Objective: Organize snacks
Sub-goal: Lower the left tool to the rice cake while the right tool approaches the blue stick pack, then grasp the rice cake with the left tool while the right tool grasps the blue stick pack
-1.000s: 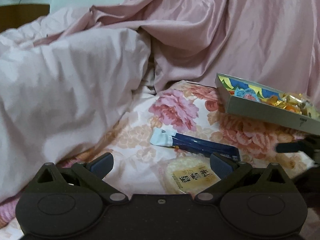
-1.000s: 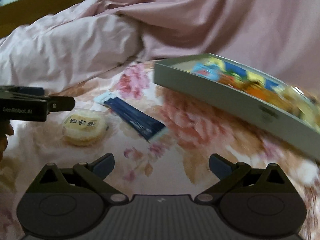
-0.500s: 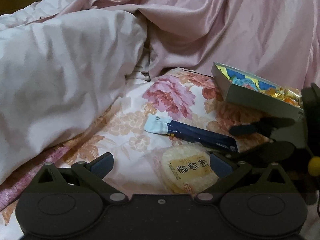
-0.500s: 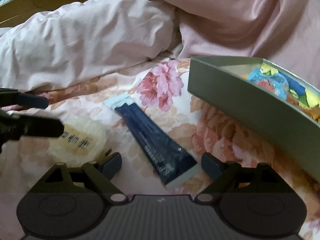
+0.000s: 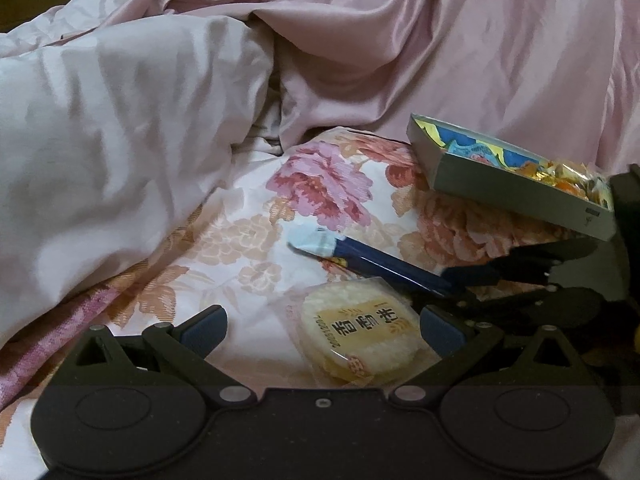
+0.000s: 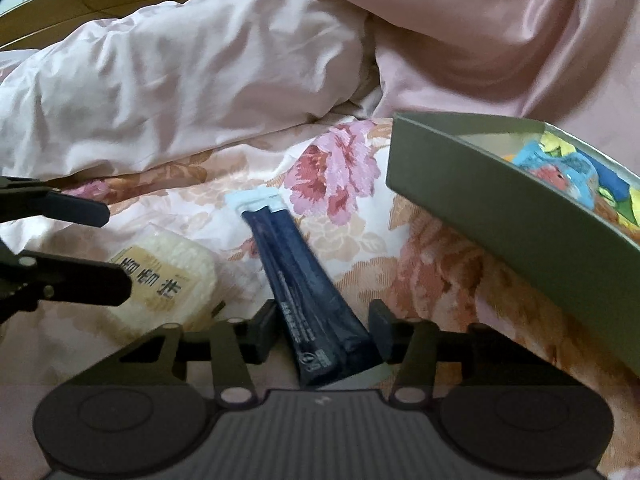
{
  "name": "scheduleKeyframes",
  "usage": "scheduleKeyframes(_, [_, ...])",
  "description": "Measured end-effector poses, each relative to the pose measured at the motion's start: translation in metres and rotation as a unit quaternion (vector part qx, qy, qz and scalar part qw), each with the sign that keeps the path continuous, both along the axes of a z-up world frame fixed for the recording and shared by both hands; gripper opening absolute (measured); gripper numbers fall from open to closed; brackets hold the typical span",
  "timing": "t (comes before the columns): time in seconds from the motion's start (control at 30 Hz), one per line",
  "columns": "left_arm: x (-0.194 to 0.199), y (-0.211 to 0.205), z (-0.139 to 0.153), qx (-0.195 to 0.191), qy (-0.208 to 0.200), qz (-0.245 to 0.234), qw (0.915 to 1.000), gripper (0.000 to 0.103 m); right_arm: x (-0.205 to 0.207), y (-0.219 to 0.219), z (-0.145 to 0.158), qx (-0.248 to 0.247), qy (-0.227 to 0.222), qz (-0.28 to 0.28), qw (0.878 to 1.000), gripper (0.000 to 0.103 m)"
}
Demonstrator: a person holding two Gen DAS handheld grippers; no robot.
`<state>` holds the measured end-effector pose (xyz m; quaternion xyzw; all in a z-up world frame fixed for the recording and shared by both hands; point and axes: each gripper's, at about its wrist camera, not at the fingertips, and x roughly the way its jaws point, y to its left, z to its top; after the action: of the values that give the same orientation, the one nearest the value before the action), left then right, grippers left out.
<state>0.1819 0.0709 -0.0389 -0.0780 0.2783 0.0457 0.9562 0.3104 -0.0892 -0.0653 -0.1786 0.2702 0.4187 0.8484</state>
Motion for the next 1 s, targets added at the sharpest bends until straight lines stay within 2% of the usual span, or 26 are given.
scheduleKeyframes(0.17, [0.012, -0.011, 0.0, 0.009, 0.008, -0.009, 0.9999, 0.102, -0.023, -0.016, 0.004, -0.014, -0.001, -0.025, 1.0, 0.042])
scheduleKeyframes(0.37, [0.027, -0.029, 0.0, 0.018, 0.005, -0.031, 0.9994, 0.102, -0.049, -0.032, 0.012, -0.048, 0.017, -0.068, 0.996, 0.04])
scheduleKeyframes(0.57, [0.033, -0.038, -0.006, 0.042, 0.024, -0.036, 0.9982, 0.102, -0.091, -0.052, 0.018, -0.089, 0.016, -0.113, 0.989, 0.039])
scheduleKeyframes(0.73, [0.034, -0.037, -0.01, 0.049, 0.036, -0.019, 0.998, 0.101, -0.102, -0.063, 0.02, -0.073, 0.038, -0.147, 0.986, 0.04])
scheduleKeyframes(1.0, [0.035, -0.03, -0.013, 0.03, 0.049, -0.002, 0.9984, 0.094, -0.104, -0.057, 0.012, -0.062, 0.003, -0.141, 0.988, 0.041])
